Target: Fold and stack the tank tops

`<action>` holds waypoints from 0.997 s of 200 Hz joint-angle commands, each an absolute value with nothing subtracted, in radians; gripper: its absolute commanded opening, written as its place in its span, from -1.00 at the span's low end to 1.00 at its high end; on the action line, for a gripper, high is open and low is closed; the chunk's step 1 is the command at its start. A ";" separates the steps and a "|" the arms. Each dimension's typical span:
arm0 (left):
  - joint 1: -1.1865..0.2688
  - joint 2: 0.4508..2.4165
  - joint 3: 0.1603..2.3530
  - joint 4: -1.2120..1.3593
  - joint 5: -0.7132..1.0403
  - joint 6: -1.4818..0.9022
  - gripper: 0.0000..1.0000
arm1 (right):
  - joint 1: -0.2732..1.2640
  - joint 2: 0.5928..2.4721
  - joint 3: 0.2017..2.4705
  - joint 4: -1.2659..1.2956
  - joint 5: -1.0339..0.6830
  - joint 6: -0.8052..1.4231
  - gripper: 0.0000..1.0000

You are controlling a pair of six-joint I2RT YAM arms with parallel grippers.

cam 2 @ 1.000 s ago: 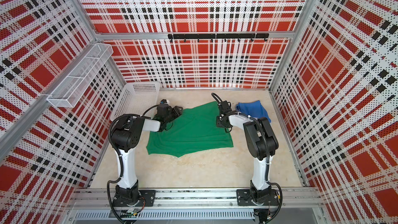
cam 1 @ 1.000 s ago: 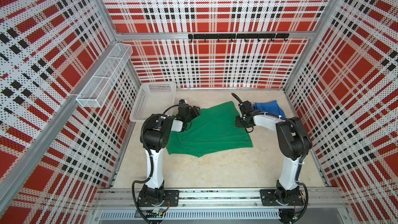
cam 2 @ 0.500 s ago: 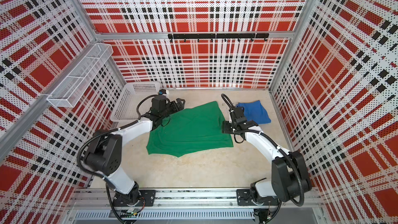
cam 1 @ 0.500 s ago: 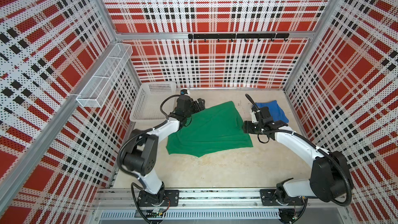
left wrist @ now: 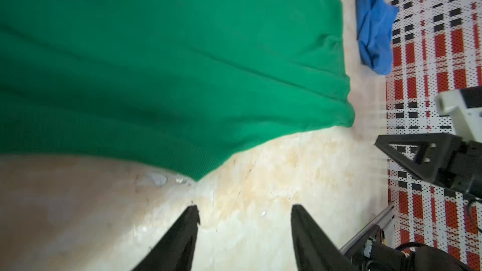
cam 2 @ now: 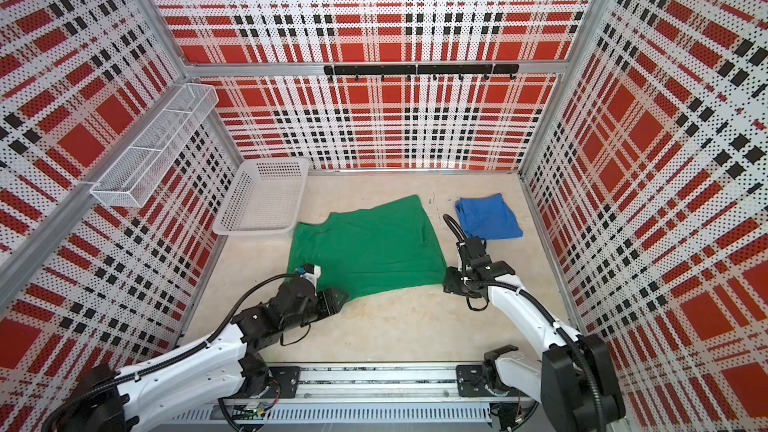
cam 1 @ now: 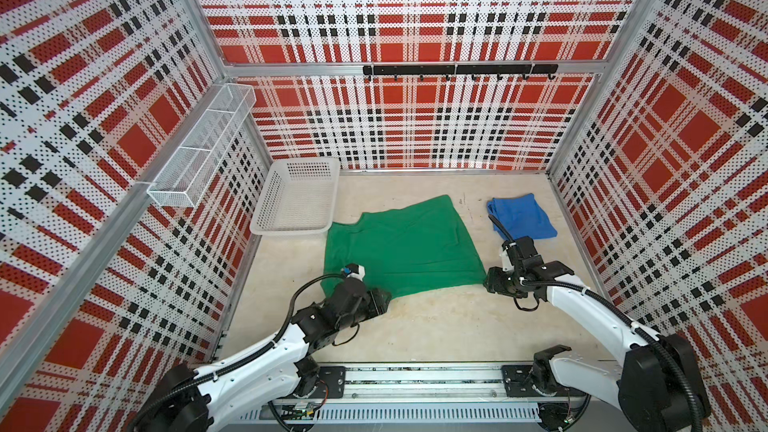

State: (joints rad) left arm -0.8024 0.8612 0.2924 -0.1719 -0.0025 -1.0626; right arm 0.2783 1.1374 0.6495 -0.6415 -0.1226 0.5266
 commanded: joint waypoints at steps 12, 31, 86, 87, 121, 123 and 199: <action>-0.836 0.898 0.263 -0.129 -0.029 -1.201 0.11 | 0.270 1.103 0.645 -0.633 -0.134 0.546 0.08; -0.825 0.944 0.257 -0.090 -0.056 -1.193 0.10 | 0.269 1.107 0.631 -0.612 -0.151 0.546 0.08; -0.772 1.069 0.258 0.045 -0.032 -1.161 0.04 | 0.269 1.165 0.594 -0.540 -0.163 0.546 -0.03; -0.772 1.071 0.257 0.048 -0.032 -1.161 0.03 | 0.268 1.166 0.593 -0.538 -0.165 0.546 -0.04; -0.762 1.121 0.256 0.092 -0.043 -1.163 -0.09 | 0.268 1.228 0.587 -0.452 -0.184 0.581 -0.20; -0.762 1.123 0.256 0.094 -0.044 -1.163 -0.10 | 0.267 1.232 0.587 -0.448 -0.184 0.581 -0.20; -0.743 1.173 0.268 0.108 -0.063 -1.141 -0.49 | 0.261 1.403 0.586 -0.306 -0.158 0.560 -0.34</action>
